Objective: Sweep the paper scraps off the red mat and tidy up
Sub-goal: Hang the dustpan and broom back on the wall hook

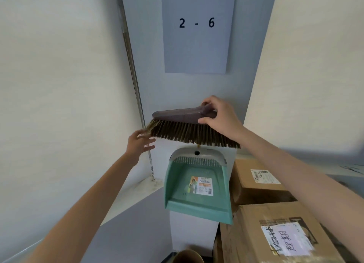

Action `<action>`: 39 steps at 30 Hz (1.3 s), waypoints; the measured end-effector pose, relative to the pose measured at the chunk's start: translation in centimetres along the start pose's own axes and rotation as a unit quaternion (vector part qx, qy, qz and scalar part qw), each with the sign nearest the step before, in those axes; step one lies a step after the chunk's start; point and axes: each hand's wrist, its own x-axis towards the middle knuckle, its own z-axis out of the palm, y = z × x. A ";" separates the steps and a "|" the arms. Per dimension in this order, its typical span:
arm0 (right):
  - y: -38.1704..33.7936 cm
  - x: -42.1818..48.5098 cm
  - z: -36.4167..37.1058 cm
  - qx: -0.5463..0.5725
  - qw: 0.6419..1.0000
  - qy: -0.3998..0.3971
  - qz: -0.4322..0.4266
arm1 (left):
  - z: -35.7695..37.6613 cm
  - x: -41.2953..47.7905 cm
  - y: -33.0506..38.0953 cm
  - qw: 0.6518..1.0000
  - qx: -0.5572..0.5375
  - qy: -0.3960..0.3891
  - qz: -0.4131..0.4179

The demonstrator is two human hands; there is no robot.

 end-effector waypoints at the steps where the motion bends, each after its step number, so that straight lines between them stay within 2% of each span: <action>1: 0.6 -0.1 0.6 -0.007 1.000 -0.007 0.005 | -0.7 0.3 -0.3 0.999 0.017 0.047 0.012; 3: 2.3 -0.7 1.9 -0.041 0.999 -0.029 0.008 | -1.3 0.4 -0.9 0.990 0.081 0.105 0.054; 4: 3.4 -1.3 2.5 -0.055 0.997 -0.043 0.015 | -1.2 0.2 -1.0 0.985 0.112 0.103 0.088; 6: 5.3 -2.6 3.6 -0.060 0.995 -0.063 0.045 | -0.4 -0.3 -1.1 0.969 0.174 0.050 0.170; 8: 6.4 -3.5 4.1 -0.043 0.996 -0.057 0.062 | 0.9 -0.9 -0.7 0.950 0.223 -0.022 0.215; 10: 7.0 -3.7 4.2 -0.021 0.997 -0.034 0.071 | 2.3 -1.1 -0.3 0.934 0.270 -0.073 0.224; 13: 7.1 -3.4 4.2 -0.011 0.996 0.004 0.083 | 3.8 -0.9 -0.5 0.921 0.319 -0.114 0.192; 17: 7.1 -2.9 4.2 -0.016 0.997 0.018 0.069 | 4.7 -0.6 -1.3 0.916 0.330 -0.117 0.194; 20: 6.6 -2.6 3.9 -0.016 0.998 0.026 0.047 | 4.8 -0.3 -1.3 0.905 0.350 -0.084 0.226; 23: 4.8 -1.7 3.0 -0.020 0.997 0.072 -0.023 | 4.9 -0.1 -0.2 0.912 0.309 -0.050 0.266; 26: 2.6 -0.4 1.9 -0.047 0.989 0.103 -0.091 | 4.9 0.3 1.1 0.930 0.243 -0.035 0.272; 33: 5.0 -2.2 4.7 -0.066 0.997 0.031 -0.027 | 4.5 0.3 -1.8 0.933 0.285 -0.046 0.217; 39: 6.7 -2.6 4.6 -0.168 0.982 0.068 -0.045 | 5.0 -0.1 -2.4 0.951 0.243 -0.035 0.189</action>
